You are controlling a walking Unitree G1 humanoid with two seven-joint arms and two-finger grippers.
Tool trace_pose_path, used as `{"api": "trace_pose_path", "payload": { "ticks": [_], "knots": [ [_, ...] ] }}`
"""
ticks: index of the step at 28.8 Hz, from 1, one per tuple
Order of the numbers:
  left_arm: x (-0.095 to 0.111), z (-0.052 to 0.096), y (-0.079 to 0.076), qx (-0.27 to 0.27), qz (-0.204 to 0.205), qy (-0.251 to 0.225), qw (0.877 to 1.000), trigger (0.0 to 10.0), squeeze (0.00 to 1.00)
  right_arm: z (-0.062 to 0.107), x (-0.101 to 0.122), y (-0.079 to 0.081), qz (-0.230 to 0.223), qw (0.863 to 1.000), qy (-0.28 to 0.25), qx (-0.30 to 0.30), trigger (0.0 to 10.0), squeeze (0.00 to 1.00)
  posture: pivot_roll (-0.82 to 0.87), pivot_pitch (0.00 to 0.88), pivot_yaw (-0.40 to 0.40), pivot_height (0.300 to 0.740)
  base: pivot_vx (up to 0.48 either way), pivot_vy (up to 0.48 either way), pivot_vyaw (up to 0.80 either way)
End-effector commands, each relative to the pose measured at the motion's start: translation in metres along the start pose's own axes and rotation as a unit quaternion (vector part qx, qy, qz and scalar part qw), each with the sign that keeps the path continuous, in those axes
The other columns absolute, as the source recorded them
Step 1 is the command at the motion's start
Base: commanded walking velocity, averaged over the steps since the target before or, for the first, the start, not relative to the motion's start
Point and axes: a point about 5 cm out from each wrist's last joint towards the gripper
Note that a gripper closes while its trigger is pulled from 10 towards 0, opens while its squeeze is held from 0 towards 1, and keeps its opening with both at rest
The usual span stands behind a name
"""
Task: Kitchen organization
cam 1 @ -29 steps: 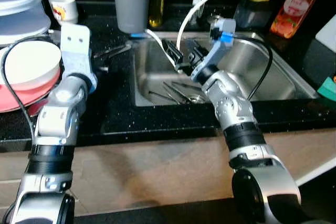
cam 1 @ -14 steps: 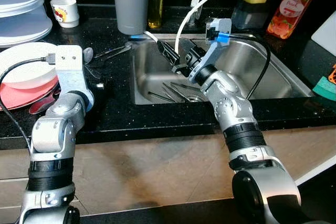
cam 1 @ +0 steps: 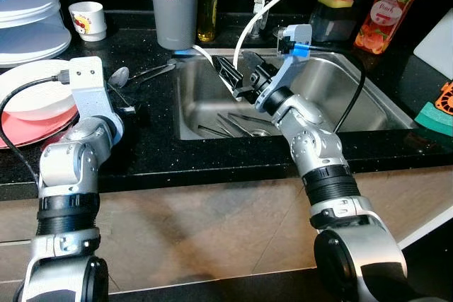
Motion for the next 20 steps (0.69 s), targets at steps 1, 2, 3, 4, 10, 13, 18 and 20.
{"api": "trace_pose_path", "payload": {
  "ticks": [1,2,3,4,10,13,18,20],
  "knots": [
    [-0.022,-0.007,0.014,0.023,0.0,0.052,0.998,7.6,0.0,0.0,0.002,0.0,0.002,1.0,0.001,0.003,10.0,0.0,-0.01,0.154,-0.03,0.74,0.0,0.0,0.0],
    [-0.022,-0.007,0.014,0.023,0.0,0.052,0.998,7.6,0.0,0.0,0.002,0.0,0.002,1.0,0.001,0.003,10.0,0.0,-0.01,0.154,-0.03,0.74,0.0,0.0,0.0],
    [-0.021,-0.01,0.019,0.03,-0.001,0.052,0.998,0.0,0.0,0.0,0.002,0.0,-0.002,1.0,0.001,0.002,10.0,0.0,-0.01,0.156,-0.03,0.74,0.0,0.0,0.0],
    [-0.022,-0.012,0.023,0.034,-0.005,0.055,0.998,0.0,0.0,0.0,0.002,-0.001,-0.007,1.0,0.0,0.001,10.0,0.0,-0.01,0.156,-0.029,0.74,0.0,0.0,0.0],
    [-0.029,-0.016,0.033,0.048,-0.024,0.079,0.995,0.0,0.0,0.001,0.002,-0.003,-0.031,0.999,-0.002,-0.004,10.0,0.0,-0.01,0.16,-0.03,0.74,0.0,0.0,0.0],
    [-0.027,-0.017,0.036,0.047,-0.047,0.08,0.995,0.0,0.0,0.0,0.003,-0.004,-0.043,0.999,-0.004,-0.006,10.0,0.0,-0.01,0.162,-0.032,0.74,0.0,0.0,0.0],
    [-0.024,-0.021,0.038,0.043,-0.095,0.08,0.991,0.0,0.0,0.0,0.003,-0.005,-0.062,0.998,-0.005,-0.007,10.0,0.0,-0.01,0.162,-0.032,0.74,0.0,0.0,0.0],
    [-0.021,-0.023,0.039,0.042,-0.137,0.08,0.986,0.0,0.0,-0.001,0.002,-0.004,-0.075,0.997,0.001,0.0,10.0,0.0,-0.01,0.162,-0.032,0.74,0.0,0.0,0.0]
  ]
}}
Point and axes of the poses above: a point about 5 cm out from each wrist's last joint towards the gripper, its own z axis pointing back from the gripper into the wrist, its own x axis along the axis of the wrist's last joint, y = z × x, and after that the axes turned 7 degrees about z, right-handed
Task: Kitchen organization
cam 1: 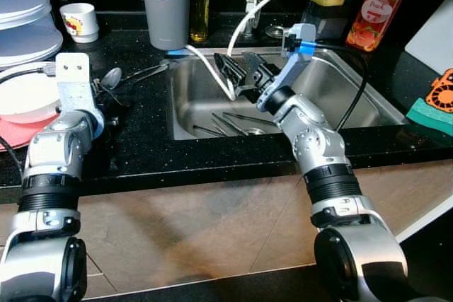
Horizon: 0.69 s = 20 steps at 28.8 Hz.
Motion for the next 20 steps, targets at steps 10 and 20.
{"api": "trace_pose_path", "payload": {
  "ticks": [10,20],
  "knots": [
    [-0.025,-0.007,0.006,0.012,-0.074,0.054,0.996,0.0,0.0,0.0,-0.006,0.005,-0.015,0.999,0.026,0.027,10.0,0.0,0.0,0.164,-0.031,0.74,0.0,0.0,0.0],
    [0.016,-0.001,-0.02,-0.04,-0.059,-0.049,0.996,0.0,0.0,-0.001,-0.002,0.004,-0.017,0.999,0.022,0.024,10.0,0.0,0.0,0.176,-0.036,0.74,0.0,0.0,0.0]
  ]
}}
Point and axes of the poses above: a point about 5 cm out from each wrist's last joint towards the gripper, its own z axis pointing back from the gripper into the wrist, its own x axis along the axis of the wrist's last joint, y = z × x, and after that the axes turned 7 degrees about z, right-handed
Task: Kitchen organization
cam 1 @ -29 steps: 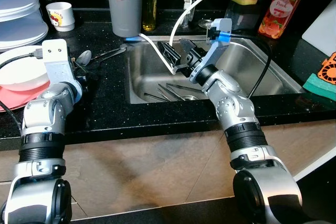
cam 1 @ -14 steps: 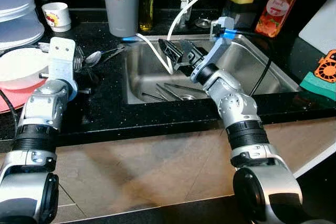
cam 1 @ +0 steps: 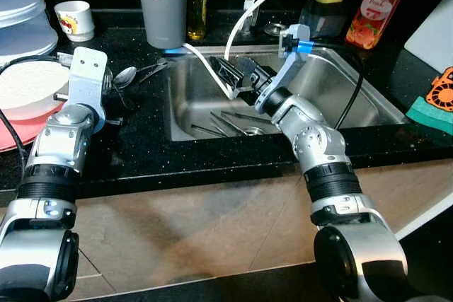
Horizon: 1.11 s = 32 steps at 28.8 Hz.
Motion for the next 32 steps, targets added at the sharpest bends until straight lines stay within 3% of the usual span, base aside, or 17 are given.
{"api": "trace_pose_path", "payload": {
  "ticks": [1,7,10,25,29,32],
  "knots": [
    [0.014,0.003,-0.02,-0.047,0.028,-0.034,0.998,0.0,0.0,-0.001,0.004,0.001,0.002,1.0,-0.001,0.006,10.0,0.0,0.0,0.178,-0.036,0.74,0.0,0.0,0.0],
    [0.039,0.009,-0.04,-0.092,0.085,-0.088,0.988,0.0,0.0,-0.002,0.007,0.001,0.005,1.0,-0.004,0.006,10.0,0.0,-0.01,0.182,-0.037,0.74,0.0,0.0,0.0],
    [0.051,0.012,-0.041,-0.089,0.1,-0.119,0.984,0.0,0.0,-0.003,0.008,0.0,0.005,1.0,-0.005,0.005,10.0,0.0,-0.01,0.184,-0.038,0.74,0.0,0.0,0.0],
    [0.07,0.021,-0.034,-0.07,0.086,-0.175,0.978,0.0,0.0,-0.004,0.01,0.0,0.001,1.0,-0.009,0.006,10.0,0.0,-0.01,0.191,-0.039,0.74,0.0,0.0,0.0],
    [0.084,0.027,-0.035,-0.082,0.099,-0.225,0.966,0.0,0.0,-0.004,0.011,0.0,0.001,1.0,-0.011,0.005,10.0,0.0,-0.01,0.192,-0.041,0.74,0.0,0.0,0.0],
    [0.104,0.041,-0.045,-0.133,0.124,-0.299,0.937,0.0,0.0,-0.005,0.012,0.0,0.001,1.0,-0.013,0.005,10.0,0.0,-0.01,0.192,-0.041,0.74,0.0,0.0,0.0]
  ]
}}
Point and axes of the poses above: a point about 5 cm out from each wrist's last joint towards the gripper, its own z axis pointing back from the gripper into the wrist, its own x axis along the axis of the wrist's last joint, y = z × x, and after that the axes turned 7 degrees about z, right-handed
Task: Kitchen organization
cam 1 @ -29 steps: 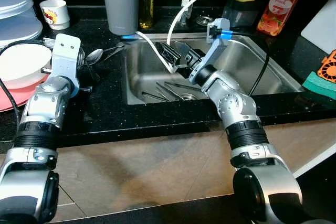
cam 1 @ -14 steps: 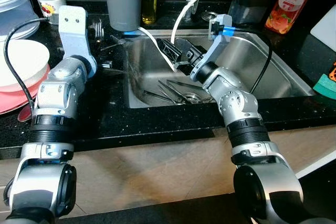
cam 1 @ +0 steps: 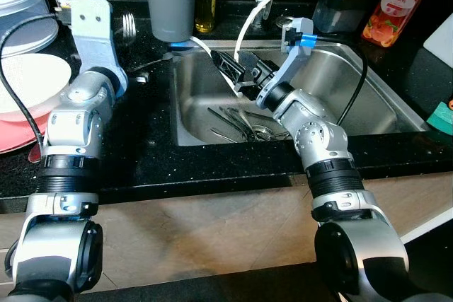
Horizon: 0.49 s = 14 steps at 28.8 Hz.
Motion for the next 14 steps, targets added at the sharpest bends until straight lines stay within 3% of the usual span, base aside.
{"api": "trace_pose_path", "payload": {
  "ticks": [1,8,14],
  "knots": [
    [0.026,0.001,-0.019,-0.057,0.029,-0.081,0.995,0.0,0.0,-0.002,0.003,0.0,-0.004,1.0,-0.002,0.003,10.0,0.0,-0.01,0.192,-0.041,0.74,0.0,0.0,0.0],
    [0.059,0.011,-0.029,-0.08,0.072,-0.208,0.972,0.0,0.0,-0.001,0.003,0.001,-0.005,1.0,-0.005,0.004,10.0,0.0,-0.01,0.178,-0.04,0.74,0.0,0.0,0.0],
    [0.057,0.017,-0.037,-0.123,0.095,-0.214,0.965,0.0,0.0,-0.002,0.006,0.002,-0.008,1.0,-0.012,0.005,10.0,0.0,-0.01,0.165,-0.038,0.74,0.0,0.0,0.0]
  ]
}}
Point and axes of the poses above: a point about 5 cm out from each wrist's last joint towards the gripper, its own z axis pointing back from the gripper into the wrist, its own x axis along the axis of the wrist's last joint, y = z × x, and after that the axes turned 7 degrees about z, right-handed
